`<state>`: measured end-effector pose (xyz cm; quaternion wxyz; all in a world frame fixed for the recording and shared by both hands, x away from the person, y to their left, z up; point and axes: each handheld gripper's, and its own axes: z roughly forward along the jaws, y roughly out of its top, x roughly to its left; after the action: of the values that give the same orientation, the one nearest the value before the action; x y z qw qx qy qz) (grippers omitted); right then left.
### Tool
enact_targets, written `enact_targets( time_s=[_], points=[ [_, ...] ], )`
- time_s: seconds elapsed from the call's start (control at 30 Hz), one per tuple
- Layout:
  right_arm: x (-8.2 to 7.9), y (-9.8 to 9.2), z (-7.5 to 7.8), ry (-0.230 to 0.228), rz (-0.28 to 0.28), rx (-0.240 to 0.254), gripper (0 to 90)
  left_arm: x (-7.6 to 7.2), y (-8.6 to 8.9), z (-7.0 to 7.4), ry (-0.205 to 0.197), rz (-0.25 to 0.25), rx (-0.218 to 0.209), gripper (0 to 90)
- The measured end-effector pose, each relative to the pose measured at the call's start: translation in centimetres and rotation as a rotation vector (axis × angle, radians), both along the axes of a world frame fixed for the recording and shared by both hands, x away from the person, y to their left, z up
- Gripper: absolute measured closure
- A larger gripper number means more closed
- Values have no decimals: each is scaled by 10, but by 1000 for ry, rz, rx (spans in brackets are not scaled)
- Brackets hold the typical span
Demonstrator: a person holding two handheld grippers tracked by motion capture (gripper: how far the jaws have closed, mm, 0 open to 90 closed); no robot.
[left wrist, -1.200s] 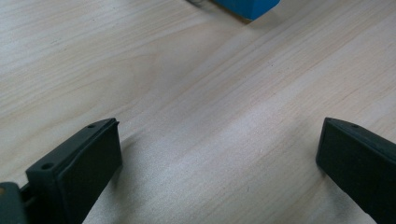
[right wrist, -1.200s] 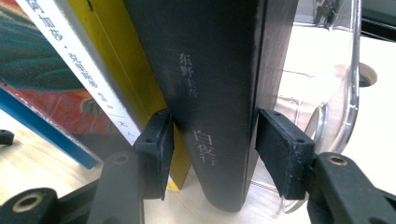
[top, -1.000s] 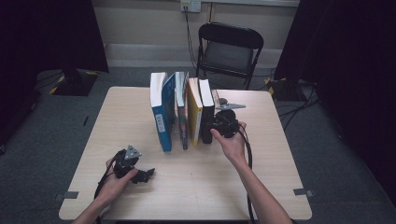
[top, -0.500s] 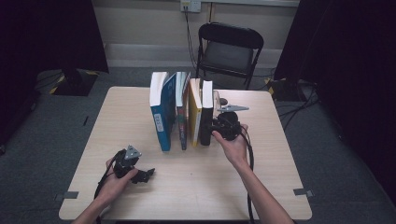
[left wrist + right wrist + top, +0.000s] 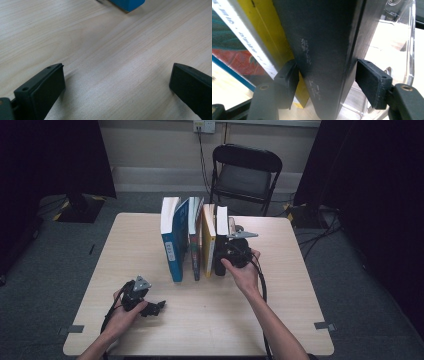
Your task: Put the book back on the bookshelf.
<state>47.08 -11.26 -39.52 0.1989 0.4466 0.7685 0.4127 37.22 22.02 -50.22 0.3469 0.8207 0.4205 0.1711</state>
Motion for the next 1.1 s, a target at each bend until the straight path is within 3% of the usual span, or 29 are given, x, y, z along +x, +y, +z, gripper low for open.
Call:
enact_targets(
  time_s=[0.4,0.9,1.1],
  points=[
    [3,-9,3,14,61,-4,427,0,0,0,1,0,0,0],
    [-14,4,3,26,-17,-18,428,0,1,0,0,-7,3,0],
    [-13,3,3,25,-11,-12,424,0,1,0,0,-7,1,0]
  ],
)
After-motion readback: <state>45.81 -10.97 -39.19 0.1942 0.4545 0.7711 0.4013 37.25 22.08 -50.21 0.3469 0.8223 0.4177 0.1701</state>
